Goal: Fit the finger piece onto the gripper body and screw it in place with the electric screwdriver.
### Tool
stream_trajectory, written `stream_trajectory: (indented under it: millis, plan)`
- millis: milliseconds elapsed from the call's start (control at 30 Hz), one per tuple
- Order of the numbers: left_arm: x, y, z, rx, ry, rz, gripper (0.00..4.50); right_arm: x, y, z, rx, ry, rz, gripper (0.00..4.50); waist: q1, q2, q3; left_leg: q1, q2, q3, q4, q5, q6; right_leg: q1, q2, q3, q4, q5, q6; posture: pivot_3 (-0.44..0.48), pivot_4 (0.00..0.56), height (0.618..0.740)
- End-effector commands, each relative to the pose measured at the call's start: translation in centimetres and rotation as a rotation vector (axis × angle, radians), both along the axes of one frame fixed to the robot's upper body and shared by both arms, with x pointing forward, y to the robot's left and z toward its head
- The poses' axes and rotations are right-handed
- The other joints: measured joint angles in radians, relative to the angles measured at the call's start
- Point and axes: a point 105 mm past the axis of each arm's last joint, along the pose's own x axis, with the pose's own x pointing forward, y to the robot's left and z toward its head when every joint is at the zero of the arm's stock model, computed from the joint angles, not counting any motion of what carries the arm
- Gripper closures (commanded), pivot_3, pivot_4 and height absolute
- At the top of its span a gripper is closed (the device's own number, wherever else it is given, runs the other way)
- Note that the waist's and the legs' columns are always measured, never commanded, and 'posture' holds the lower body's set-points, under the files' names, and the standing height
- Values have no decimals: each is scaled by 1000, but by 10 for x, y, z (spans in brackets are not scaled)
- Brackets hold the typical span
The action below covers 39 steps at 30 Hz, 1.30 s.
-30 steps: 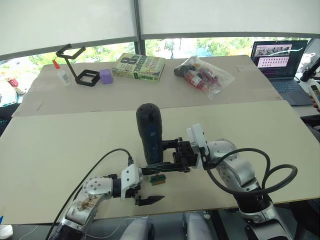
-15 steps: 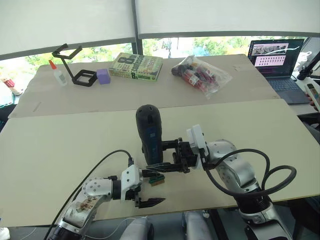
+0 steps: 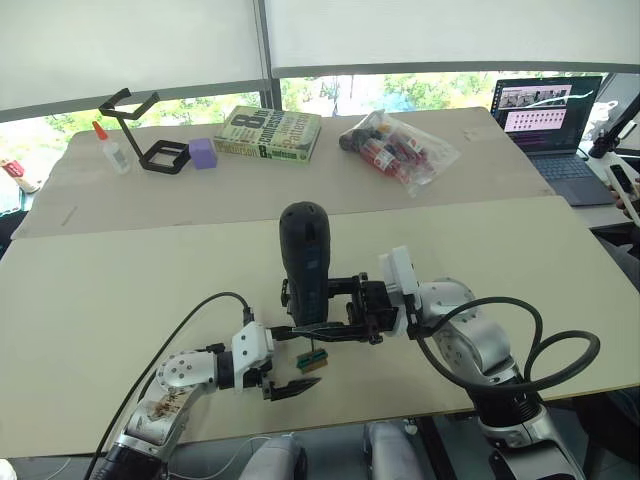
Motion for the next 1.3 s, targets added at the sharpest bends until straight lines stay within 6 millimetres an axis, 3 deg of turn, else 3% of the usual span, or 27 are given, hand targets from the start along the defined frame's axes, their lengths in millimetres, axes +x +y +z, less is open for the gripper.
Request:
stream_trajectory:
  millis: [33,1300]
  plan:
    - [-2,9,-3,15,-6,-8,45,-12,-2,19,72,-41,49,2524,-1,0,0,0,0,0,0,0,0,0,0,0,0,0,0,0,150,740]
    - [-5,1,15,12,7,-25,45,-9,6,7,10,-32,31,2524,-2,0,0,0,0,0,0,0,0,0,0,0,0,0,0,0,150,740]
